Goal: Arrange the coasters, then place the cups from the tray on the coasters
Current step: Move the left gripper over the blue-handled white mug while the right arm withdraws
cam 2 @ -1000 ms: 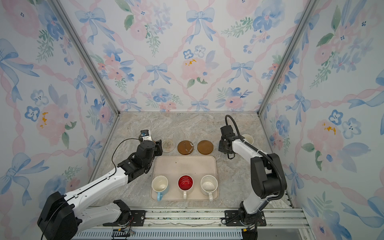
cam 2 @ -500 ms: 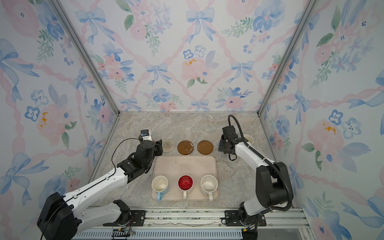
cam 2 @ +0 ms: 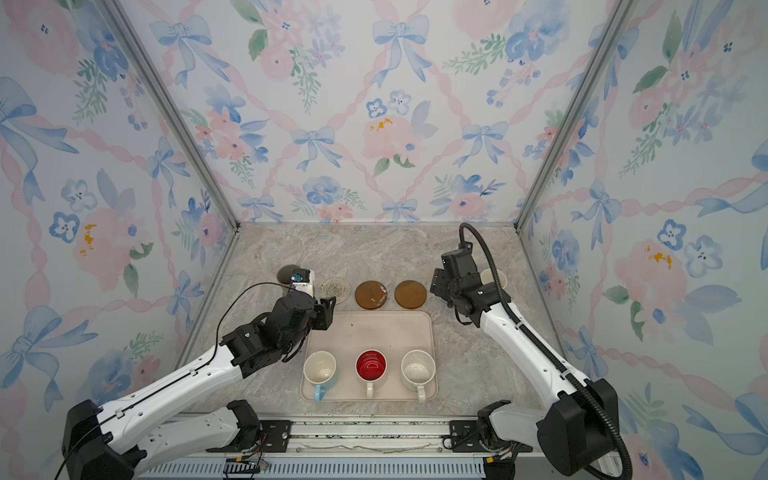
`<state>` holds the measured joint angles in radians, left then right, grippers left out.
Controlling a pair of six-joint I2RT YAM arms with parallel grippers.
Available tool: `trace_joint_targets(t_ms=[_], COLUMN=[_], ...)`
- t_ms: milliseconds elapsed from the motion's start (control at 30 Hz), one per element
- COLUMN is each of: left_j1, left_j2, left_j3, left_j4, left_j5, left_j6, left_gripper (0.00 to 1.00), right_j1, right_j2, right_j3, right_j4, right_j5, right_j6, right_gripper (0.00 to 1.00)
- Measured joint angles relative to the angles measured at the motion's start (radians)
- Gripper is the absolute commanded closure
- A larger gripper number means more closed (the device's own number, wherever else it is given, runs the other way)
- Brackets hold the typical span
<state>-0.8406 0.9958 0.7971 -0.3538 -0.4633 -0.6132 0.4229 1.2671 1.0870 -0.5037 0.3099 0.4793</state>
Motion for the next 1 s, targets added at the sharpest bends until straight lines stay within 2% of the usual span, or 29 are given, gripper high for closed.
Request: trace_joint_targets(t_ms=[133,367,500,700,1000], left_j1=[-0.068,-0.166,-0.182,-0.187,-0.188], left_j2=[-0.058,-0.138,-0.179,-0.232,-0.161], left_j3=[0.000,0.000,0.000,0.000,0.023], left_j4=[-0.126,-0.293,-0.353,-0.421,-0.567], left_j5=[-0.012,0.002,0.051,0.151,0.265], left_j6=[-0.061,-0.158,-0.190,-0.202,-0.179], left_gripper=[0.47,0.51,0.55,0.55,0.55], right_j1=[0.053,0.104,0.111,0.110,0.110], right_j2=[0.035,0.111,0.152,0.163,0.214], right_j3=[0.063,0.068,0.068,0.068,0.068], right_j4=[0.050,0.131,0.148,0.171,0.195], right_j5=[0.002,-0.019,-0.041,-0.068,-0.095], right_j6=[0.002,0.026,0.034,0.038,0.038], right_gripper=[0.23,0.24,0.24,0.24,0.24])
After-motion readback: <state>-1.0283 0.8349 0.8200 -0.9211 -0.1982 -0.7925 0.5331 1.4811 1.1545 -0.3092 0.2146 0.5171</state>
